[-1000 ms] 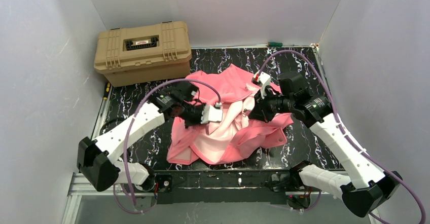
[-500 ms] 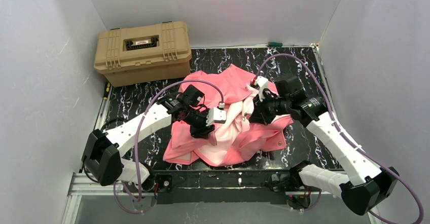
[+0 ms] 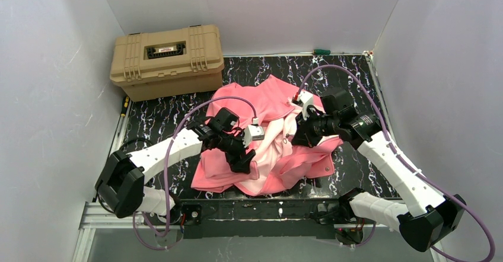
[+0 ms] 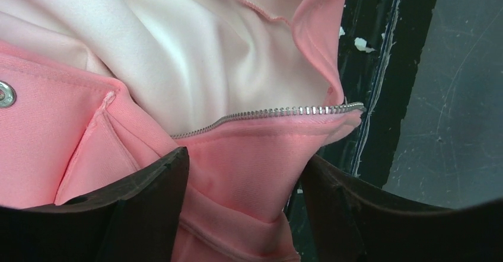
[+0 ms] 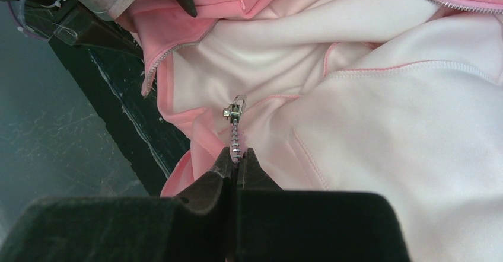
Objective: Zip up the jacket
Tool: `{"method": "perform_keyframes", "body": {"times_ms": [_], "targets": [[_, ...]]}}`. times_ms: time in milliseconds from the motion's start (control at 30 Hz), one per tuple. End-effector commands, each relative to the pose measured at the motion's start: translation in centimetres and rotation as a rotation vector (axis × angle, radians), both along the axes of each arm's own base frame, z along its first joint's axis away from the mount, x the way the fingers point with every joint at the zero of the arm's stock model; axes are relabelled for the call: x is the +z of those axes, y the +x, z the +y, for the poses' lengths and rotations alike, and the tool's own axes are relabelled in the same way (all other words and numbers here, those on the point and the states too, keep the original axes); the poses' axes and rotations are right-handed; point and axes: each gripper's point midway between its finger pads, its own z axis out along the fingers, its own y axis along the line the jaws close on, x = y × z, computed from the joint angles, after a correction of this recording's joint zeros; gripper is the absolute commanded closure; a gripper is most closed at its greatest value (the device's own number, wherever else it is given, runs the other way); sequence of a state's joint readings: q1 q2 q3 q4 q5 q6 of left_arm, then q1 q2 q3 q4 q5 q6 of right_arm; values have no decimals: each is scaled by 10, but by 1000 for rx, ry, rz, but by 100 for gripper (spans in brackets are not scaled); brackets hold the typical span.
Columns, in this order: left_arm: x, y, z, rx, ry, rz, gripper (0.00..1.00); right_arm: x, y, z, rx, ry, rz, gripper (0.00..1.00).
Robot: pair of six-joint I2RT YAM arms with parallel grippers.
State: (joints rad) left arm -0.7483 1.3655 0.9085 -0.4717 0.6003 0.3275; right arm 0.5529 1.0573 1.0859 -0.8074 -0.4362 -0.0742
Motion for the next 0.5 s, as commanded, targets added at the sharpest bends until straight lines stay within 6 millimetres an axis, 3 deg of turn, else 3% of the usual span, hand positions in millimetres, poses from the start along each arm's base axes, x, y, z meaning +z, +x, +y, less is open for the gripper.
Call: {"method": "perform_keyframes", "body": {"times_ms": [0,33,67,267,467], "targets": [[7,-8,-6,28,-62,40,32,7,0,4,7,29,-18,99],[6,-9,-6,31,-62,42,31,7,0,4,7,29,-17,99],[6,-9,-5,32,-63,42,24,7,0,4,7,29,-17,99],[18,-20,0,3,-122,10,13,9,-2,4,9,32,-13,99],[17,-20,-3,4,-133,20,11,9,0,5,10,32,-11,99]]}}
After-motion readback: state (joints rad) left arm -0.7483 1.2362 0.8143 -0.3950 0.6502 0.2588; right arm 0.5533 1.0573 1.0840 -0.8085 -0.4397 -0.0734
